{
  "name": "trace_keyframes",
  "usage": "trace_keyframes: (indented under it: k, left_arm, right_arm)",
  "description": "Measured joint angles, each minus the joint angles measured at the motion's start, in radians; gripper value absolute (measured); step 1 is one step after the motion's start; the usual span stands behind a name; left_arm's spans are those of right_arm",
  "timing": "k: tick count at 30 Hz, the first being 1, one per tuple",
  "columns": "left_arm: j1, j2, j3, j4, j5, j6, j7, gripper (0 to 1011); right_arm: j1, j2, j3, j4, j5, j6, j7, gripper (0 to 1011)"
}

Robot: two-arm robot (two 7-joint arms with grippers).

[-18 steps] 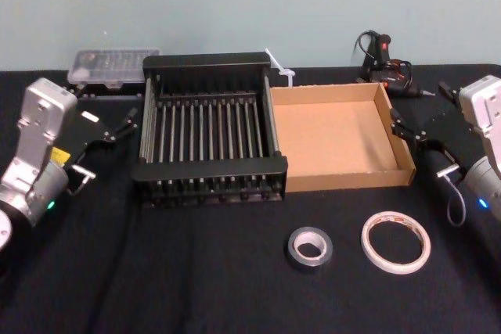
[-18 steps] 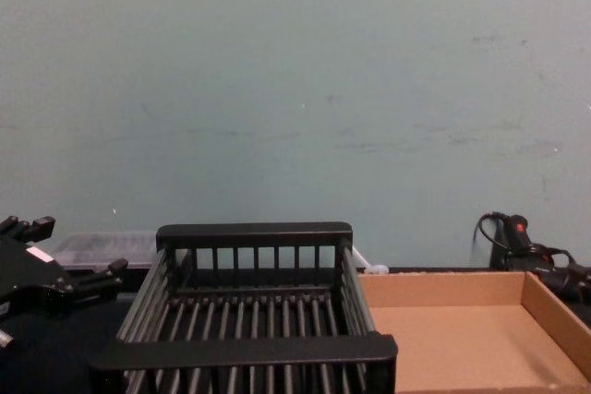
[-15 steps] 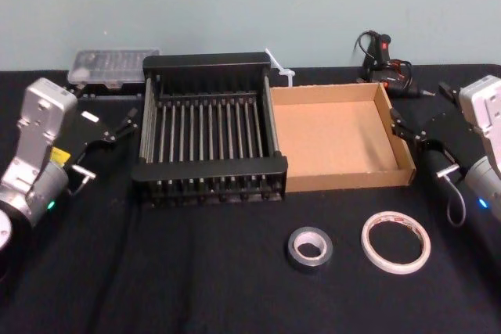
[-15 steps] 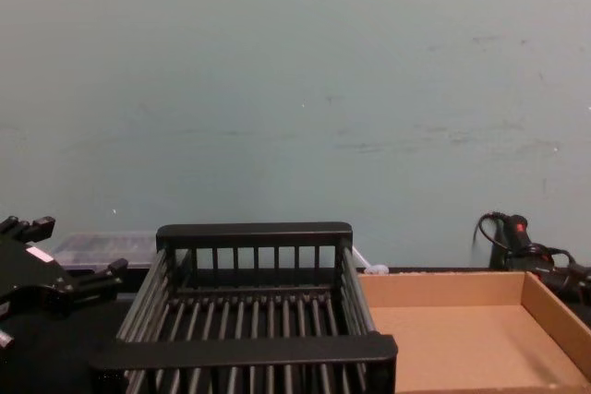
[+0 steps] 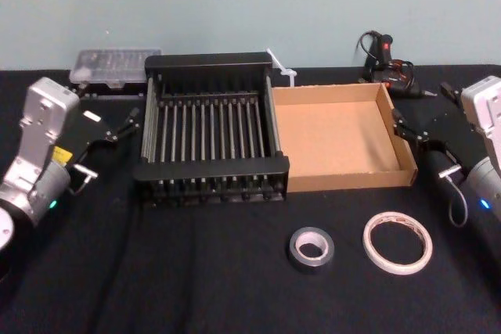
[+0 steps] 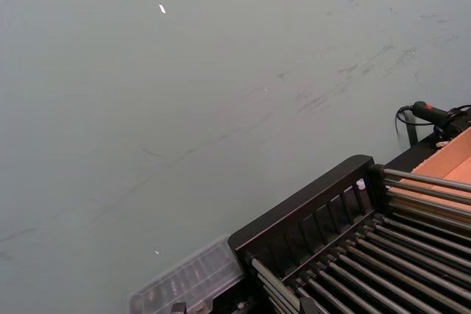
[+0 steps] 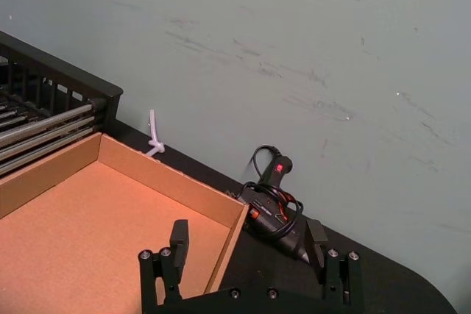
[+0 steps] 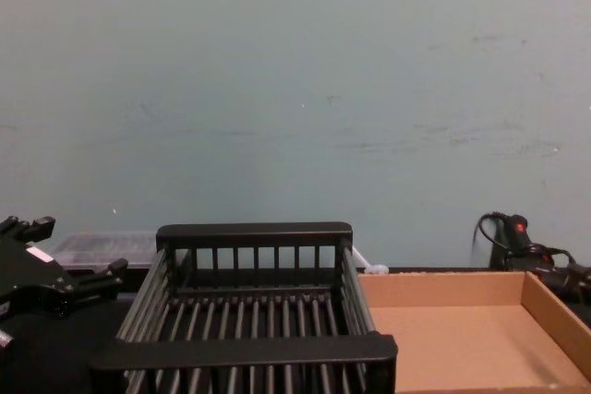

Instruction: Pick up the white tape and place it into the black box , Pick up the silver tape and place it into the brown box.

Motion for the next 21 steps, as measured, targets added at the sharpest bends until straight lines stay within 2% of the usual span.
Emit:
trace_keyframes:
  k: [21]
  left_arm:
    - [0.0, 0.0, 0.0, 0.0, 0.0, 0.0, 0.0, 1001]
  right_arm:
    - [0.0, 0.0, 0.0, 0.0, 0.0, 0.0, 0.0, 1002]
